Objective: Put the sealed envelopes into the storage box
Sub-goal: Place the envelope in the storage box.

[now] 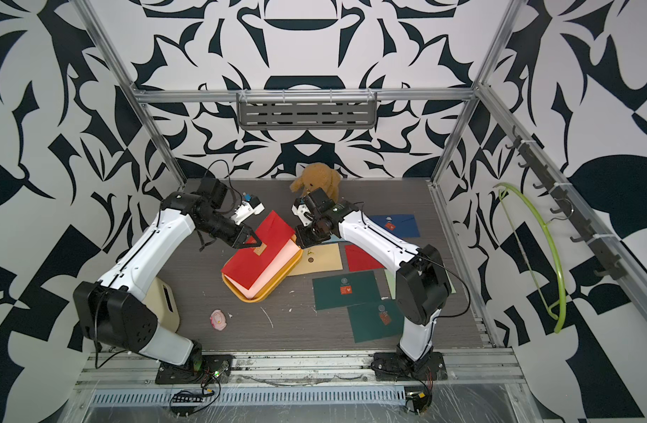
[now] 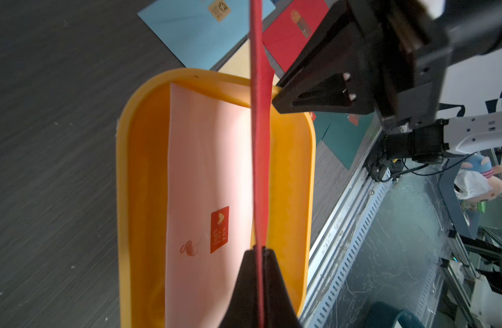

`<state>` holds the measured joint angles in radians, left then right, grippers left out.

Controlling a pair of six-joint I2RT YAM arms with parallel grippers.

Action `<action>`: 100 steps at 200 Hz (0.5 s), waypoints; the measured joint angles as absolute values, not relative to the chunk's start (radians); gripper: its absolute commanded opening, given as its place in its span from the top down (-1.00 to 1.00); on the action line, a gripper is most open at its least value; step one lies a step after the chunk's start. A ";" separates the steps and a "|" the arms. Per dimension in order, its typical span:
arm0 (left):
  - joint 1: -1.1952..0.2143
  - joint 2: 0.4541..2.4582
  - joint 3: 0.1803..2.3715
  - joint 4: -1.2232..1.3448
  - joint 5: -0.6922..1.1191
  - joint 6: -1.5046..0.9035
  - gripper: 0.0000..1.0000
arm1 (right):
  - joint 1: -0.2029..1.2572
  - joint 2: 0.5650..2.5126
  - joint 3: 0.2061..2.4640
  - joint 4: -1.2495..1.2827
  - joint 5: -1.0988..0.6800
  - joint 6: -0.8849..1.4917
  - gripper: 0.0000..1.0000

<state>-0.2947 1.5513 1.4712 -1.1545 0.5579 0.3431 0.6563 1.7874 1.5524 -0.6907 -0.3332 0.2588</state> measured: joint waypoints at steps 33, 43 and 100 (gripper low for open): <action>-0.312 1.568 1.458 -1.163 0.546 0.349 1.00 | 0.656 1.787 1.552 -0.704 -0.333 0.250 1.00; -0.315 1.568 1.453 -1.162 0.542 0.349 1.00 | 0.656 1.787 1.552 -0.707 -0.334 0.248 1.00; -0.339 1.578 1.414 -1.170 0.501 0.348 1.00 | 0.656 1.786 1.552 -0.706 -0.342 0.233 1.00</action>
<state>-0.3389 1.5776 1.4139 -1.1702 0.5007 0.3477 0.6559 1.7859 1.5524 -0.7063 -0.3424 0.2329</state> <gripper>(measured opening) 0.039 0.115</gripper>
